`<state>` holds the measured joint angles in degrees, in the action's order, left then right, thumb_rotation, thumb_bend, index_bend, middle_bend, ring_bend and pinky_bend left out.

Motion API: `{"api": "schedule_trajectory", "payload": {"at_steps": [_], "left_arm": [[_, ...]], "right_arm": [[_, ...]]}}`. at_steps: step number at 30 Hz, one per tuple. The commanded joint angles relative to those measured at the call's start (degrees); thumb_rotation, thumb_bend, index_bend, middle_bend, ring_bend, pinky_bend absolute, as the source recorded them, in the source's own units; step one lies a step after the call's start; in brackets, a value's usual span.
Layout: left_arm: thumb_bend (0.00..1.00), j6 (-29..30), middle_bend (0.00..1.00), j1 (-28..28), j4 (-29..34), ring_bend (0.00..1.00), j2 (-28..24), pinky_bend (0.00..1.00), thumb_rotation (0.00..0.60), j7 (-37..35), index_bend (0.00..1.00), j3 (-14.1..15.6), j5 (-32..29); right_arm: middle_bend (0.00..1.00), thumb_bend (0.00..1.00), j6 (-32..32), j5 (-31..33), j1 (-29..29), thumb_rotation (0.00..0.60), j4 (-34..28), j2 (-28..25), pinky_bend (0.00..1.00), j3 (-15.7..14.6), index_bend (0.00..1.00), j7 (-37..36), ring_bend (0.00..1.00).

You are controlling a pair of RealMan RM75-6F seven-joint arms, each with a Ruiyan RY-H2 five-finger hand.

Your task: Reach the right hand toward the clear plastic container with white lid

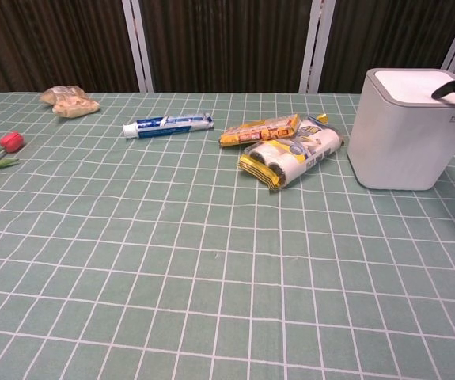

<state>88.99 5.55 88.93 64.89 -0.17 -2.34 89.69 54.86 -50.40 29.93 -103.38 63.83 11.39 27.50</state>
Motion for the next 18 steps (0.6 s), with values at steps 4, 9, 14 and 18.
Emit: {"api": "schedule_trajectory", "payload": {"at_steps": [4,9,14,18], "left_arm": [[0.48,-0.3,0.0,0.0,0.0,0.0,0.0,0.08,0.6,0.2,0.0,0.0,-0.2],[0.48,0.0,0.0,0.0,0.1,0.0,0.0,0.08,0.6,0.2,0.0,0.0,0.0],[0.48,0.2,0.0,-0.1,0.1,0.0,0.0,0.08,0.6,0.1,0.0,-0.1,0.1],[0.48,0.9,0.0,-0.3,0.0,0.0,0.0,0.08,0.6,-0.1,0.0,0.0,0.5]], "right_arm": [[1.0,0.57,-1.6,3.1,1.9,0.6,0.8,0.1,1.0,-1.9,0.0,1.5,1.0],[1.0,0.57,1.1,0.9,1.2,0.6,-0.9,-0.8,1.0,-2.2,0.0,-0.3,1.0],[0.99,0.57,4.6,-2.8,-0.3,0.6,-1.5,-0.8,0.95,-1.8,0.0,-3.0,0.93],[0.7,0.56,27.3,-24.2,-9.6,0.6,0.2,2.2,0.72,-3.1,0.0,-10.6,0.61]]}}
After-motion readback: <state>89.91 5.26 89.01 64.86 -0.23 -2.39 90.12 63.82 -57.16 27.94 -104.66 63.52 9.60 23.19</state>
